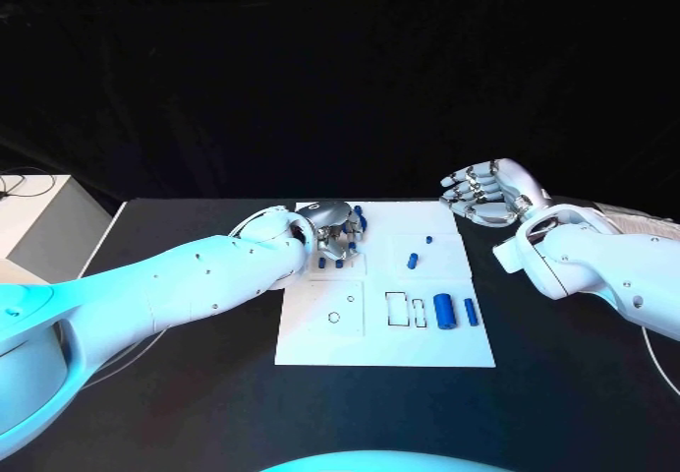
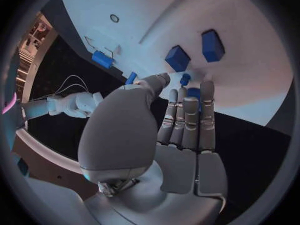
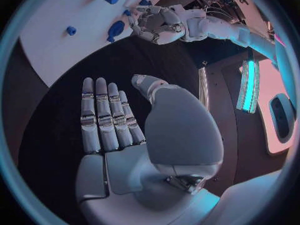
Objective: Assemble the parts on the task board
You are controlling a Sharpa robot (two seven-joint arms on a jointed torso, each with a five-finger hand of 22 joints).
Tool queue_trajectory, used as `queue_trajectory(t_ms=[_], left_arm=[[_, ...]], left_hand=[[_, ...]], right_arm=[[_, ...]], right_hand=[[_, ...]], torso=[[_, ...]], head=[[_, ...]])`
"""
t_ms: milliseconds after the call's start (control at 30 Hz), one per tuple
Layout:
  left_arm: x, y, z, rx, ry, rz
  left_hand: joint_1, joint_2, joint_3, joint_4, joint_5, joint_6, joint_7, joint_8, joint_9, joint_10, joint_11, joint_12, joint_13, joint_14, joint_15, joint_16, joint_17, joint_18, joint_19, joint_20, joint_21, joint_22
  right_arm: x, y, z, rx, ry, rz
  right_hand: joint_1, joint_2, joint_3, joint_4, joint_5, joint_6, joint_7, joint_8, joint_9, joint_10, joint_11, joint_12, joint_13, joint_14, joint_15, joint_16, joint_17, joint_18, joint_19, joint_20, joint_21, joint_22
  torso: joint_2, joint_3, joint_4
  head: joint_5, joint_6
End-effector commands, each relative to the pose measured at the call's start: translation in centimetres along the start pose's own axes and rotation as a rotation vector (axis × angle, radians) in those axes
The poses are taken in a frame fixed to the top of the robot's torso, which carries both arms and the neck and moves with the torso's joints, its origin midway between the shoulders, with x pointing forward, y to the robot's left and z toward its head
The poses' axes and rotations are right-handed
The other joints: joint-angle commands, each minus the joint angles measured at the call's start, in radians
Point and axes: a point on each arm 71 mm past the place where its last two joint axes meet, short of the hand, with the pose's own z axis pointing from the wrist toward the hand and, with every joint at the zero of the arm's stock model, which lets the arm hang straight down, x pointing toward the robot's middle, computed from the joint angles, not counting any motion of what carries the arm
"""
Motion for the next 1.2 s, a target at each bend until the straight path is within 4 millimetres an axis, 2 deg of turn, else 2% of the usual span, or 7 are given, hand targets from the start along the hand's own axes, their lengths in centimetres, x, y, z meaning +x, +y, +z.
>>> queue_trajectory(t_ms=[33,267,500,800,1033,1200], left_arm=[[0.4,0.3,0.2,-0.065,0.050,0.067],[0.3,0.1,0.4,-0.077,0.014,0.074],[0.2,-0.4,0.5,-0.067,-0.003,0.074],[0.3,-0.7,0.6,-0.056,0.006,0.072],[0.5,-0.7,0.7,-0.059,0.033,0.075],[0.6,-0.9,0.9,-0.057,0.040,0.076]], left_hand=[[-0.011,-0.001,-0.004,0.007,0.000,0.018,-0.001,-0.004,-0.003,0.010,0.001,-0.004,-0.004,0.011,0.002,0.010,0.002,0.010,0.012,0.001,0.011,0.008],[0.001,0.007,0.006,0.001,0.002,0.031,0.003,-0.009,-0.011,0.019,0.004,-0.011,-0.014,0.024,0.003,0.023,0.005,0.007,0.028,0.001,0.028,0.023],[0.004,0.012,0.012,-0.001,0.001,0.038,0.006,-0.012,-0.016,0.023,0.008,-0.016,-0.021,0.036,0.006,0.032,0.015,0.003,0.046,0.002,0.047,0.040],[0.008,0.017,0.016,-0.004,0.000,0.050,0.007,-0.014,-0.020,0.040,0.008,-0.013,-0.024,0.056,0.007,0.047,0.032,-0.002,0.066,0.003,0.069,0.061],[0.015,0.026,0.026,-0.012,0.000,0.071,0.006,-0.015,-0.025,0.062,0.001,-0.014,-0.032,0.070,0.002,0.061,0.041,-0.005,0.080,0.002,0.089,0.080],[0.030,0.038,0.054,-0.029,-0.002,0.091,0.012,-0.025,-0.033,0.091,-0.005,-0.044,-0.054,0.079,-0.004,0.073,0.041,-0.007,0.091,-0.004,0.110,0.099]], right_arm=[[0.2,0.2,0.0,-0.018,0.014,0.003],[0.2,0.3,0.0,-0.019,0.015,0.004],[0.3,0.3,0.1,-0.020,0.016,0.005],[0.3,0.3,0.1,-0.020,0.017,0.005],[0.3,0.3,0.1,-0.021,0.018,0.005],[0.4,0.3,0.1,-0.021,0.019,0.006]], right_hand=[[0.007,0.005,-0.002,-0.002,0.006,0.002,0.008,-0.004,-0.001,-0.007,0.001,-0.001,-0.001,-0.005,-0.001,0.000,-0.001,0.006,-0.004,0.001,-0.002,-0.001],[0.007,0.005,-0.002,-0.002,0.006,0.002,0.008,-0.004,-0.001,-0.007,0.001,-0.001,-0.001,-0.005,-0.001,0.000,-0.001,0.006,-0.004,0.001,-0.002,-0.001],[0.007,0.005,-0.002,-0.002,0.006,0.002,0.008,-0.004,-0.001,-0.007,0.001,-0.001,-0.001,-0.005,-0.001,0.000,-0.001,0.006,-0.004,0.001,-0.002,-0.001],[0.007,0.005,-0.002,-0.002,0.006,0.002,0.008,-0.004,-0.001,-0.007,0.001,-0.001,-0.001,-0.005,-0.001,0.000,-0.001,0.006,-0.004,0.001,-0.002,-0.001],[0.008,0.005,-0.002,-0.002,0.009,0.003,0.008,-0.005,-0.001,-0.007,0.001,0.000,-0.001,-0.005,-0.001,0.000,-0.003,0.006,-0.003,0.001,-0.001,-0.004],[0.008,0.005,-0.002,-0.002,0.009,0.003,0.008,-0.005,-0.001,-0.007,0.001,0.000,-0.001,-0.005,-0.001,0.000,-0.003,0.006,-0.003,0.001,-0.001,-0.004]], torso=[[-0.002,-0.0004,0.0014],[-0.002,-0.0014,0.0021],[-0.001,-0.0014,0.0009],[-0.002,-0.0006,0.0031],[-0.003,-0.0012,0.0020],[-0.002,-0.0014,0.0010]], head=[[0.000,-0.002],[-0.001,-0.002],[0.000,-0.004],[-0.001,-0.006],[0.000,-0.007],[0.000,-0.008]])
